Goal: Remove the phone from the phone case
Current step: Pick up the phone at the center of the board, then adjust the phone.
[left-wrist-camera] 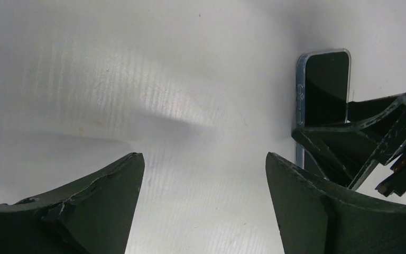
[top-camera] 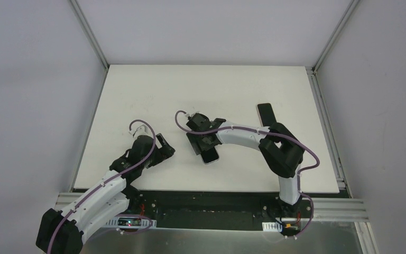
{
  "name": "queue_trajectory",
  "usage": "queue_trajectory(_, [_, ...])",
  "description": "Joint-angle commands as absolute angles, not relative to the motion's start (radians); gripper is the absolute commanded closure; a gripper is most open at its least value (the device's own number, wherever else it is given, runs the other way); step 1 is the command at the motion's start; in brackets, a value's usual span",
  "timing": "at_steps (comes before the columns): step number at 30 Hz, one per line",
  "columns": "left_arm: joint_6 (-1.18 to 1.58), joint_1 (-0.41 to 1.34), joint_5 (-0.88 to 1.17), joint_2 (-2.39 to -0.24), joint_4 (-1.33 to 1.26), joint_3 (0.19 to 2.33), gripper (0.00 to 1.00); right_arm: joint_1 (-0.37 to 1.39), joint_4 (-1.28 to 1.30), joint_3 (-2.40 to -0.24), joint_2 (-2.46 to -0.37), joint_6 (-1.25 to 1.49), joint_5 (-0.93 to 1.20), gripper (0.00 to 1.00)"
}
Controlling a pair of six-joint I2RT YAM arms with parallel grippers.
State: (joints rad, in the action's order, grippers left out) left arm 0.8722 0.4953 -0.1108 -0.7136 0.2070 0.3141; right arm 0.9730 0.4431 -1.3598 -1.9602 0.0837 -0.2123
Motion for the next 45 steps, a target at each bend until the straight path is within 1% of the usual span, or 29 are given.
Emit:
queue_trajectory(1, [0.868,0.485,-0.091,-0.729,0.138,0.365,0.12,0.973,0.502,-1.324,-1.853,0.103,-0.262,1.00])
queue_trajectory(9, [0.912,0.485,-0.013,-0.800,-0.035,0.356,0.07,0.974,0.482,-1.242,-1.758,0.130,-0.272,1.00])
queue_trajectory(14, [0.957,0.485,0.133,-0.888,-0.201,0.365,0.01,0.974,0.469,-1.168,-1.659,0.145,-0.282,1.00])
queue_trajectory(18, [0.968,0.485,0.271,-1.007,-0.283,0.424,0.01,0.973,0.460,-1.110,-1.560,0.167,-0.271,1.00])
queue_trajectory(22, [1.007,0.488,0.340,-1.085,-0.419,0.429,0.01,0.974,0.453,-1.059,-1.462,0.176,-0.250,1.00])
queue_trajectory(26, [1.023,0.498,0.371,-1.141,-0.466,0.471,0.01,0.973,0.455,-1.017,-1.374,0.184,-0.224,1.00])
queue_trajectory(33, [0.969,0.625,0.368,-1.216,-0.510,0.565,0.02,0.977,0.440,-0.954,-1.250,0.193,-0.213,1.00])
queue_trajectory(37, [0.971,0.663,0.372,-1.279,-0.518,0.601,0.04,0.977,0.437,-0.937,-1.208,0.198,-0.214,1.00])
queue_trajectory(45, [0.982,0.682,0.395,-1.380,-0.534,0.665,0.09,0.984,0.429,-0.922,-1.160,0.206,-0.200,1.00])
